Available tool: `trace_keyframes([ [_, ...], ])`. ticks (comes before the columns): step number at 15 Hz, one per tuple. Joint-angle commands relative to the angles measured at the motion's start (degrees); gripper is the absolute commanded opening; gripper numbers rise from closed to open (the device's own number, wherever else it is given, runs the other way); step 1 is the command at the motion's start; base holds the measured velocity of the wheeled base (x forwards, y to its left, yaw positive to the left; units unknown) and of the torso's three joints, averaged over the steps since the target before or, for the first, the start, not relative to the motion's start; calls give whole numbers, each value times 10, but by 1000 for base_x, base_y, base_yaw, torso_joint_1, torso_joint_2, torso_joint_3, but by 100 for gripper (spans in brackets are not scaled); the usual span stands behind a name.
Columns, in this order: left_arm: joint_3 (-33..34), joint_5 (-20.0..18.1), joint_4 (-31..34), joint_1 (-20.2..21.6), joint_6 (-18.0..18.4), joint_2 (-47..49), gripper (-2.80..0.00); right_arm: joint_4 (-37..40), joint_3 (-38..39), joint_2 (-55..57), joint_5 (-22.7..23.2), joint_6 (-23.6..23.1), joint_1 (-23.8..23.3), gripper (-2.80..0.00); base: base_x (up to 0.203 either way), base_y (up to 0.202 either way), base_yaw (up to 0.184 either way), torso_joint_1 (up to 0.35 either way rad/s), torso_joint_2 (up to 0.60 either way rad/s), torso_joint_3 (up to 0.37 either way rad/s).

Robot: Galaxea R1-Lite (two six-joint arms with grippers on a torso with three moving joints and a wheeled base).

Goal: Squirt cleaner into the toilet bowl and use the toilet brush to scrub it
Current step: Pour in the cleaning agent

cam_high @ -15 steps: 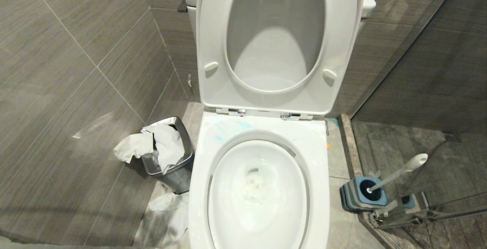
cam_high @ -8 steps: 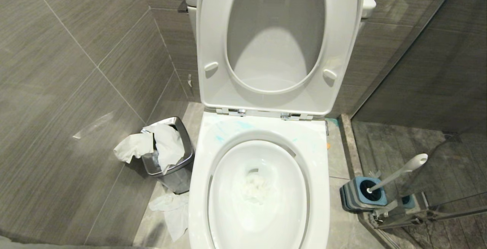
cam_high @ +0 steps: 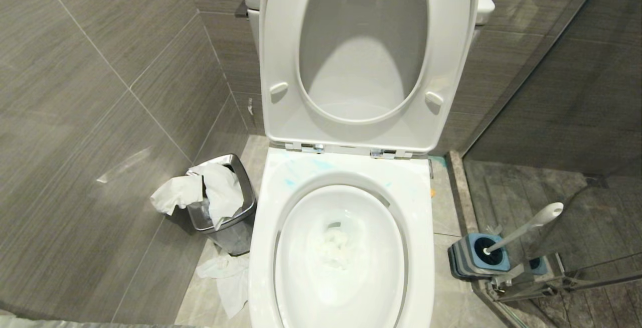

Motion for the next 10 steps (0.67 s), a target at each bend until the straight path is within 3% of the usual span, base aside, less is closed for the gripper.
trace_keyframes([
  [1,67,-3,2,26,1,-88,-280,0,0,1,0,0,0,-280,0,0,0,0,0,0],
  [4,138,4,-2,39,17,-131,-280,0,0,1,0,0,0,-280,0,0,0,0,0,0],
  [10,316,59,-5,30,61,-239,-280,0,0,1,0,0,0,-280,0,0,0,0,0,0],
])
